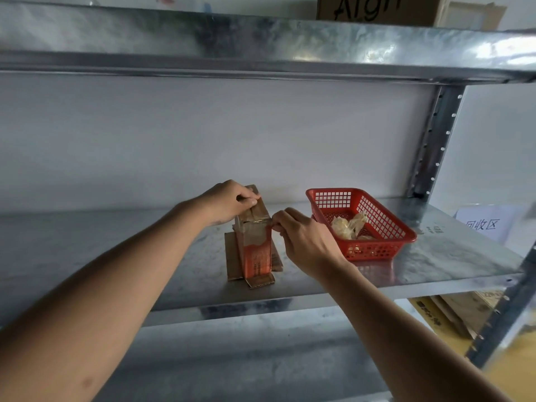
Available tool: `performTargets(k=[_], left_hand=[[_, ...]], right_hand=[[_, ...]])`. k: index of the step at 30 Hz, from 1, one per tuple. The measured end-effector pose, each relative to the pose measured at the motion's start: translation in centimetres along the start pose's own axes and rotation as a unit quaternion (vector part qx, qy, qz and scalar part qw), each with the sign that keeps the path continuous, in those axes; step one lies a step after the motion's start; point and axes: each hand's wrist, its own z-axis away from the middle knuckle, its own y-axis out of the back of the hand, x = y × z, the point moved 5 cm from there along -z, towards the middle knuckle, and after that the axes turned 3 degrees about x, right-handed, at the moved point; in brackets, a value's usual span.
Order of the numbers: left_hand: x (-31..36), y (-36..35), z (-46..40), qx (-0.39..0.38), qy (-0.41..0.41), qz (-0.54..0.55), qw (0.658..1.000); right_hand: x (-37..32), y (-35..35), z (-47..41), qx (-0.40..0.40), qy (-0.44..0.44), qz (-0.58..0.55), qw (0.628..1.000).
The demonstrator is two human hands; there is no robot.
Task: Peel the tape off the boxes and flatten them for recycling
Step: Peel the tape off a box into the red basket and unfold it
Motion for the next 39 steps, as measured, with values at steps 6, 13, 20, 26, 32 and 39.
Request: performTargets(k=[6, 13, 20, 26, 32, 39], left_hand=[[1.3, 0.0, -0.5, 0.007, -0.01, -0.072, 0.997], [2.9, -0.5, -0.5, 0.032, 0.004, -0.143, 0.989], [2.4, -0.6, -0.5, 0.053, -0.001, -0.145, 0.988], [2.4, -0.6, -0.4, 0.028, -0.014, -0.113, 0.993], [2.0, -0.4, -0.6, -0.041, -0.036, -0.092, 0.994], [1.2, -0.1, -1.1, -0.052, -0.009, -0.081, 0.995]], right_hand=[[0.7, 2.3, -0.9, -0.006, 0.005, 0.07, 0.998], [0.7, 2.1, 0.1, 0.0, -0.032, -0.034, 0.999], [0.3, 1.7, 0.6, 0.025, -0.106, -0.195, 0.975], [-0.1, 1.4, 1.2, 0.053, -0.157, -0.237, 0.957], [0.2, 2.0, 0.9, 0.089, -0.247, -0.337, 0.904], [1.2, 1.4, 0.6, 0.05, -0.306, -0.261, 0.914]])
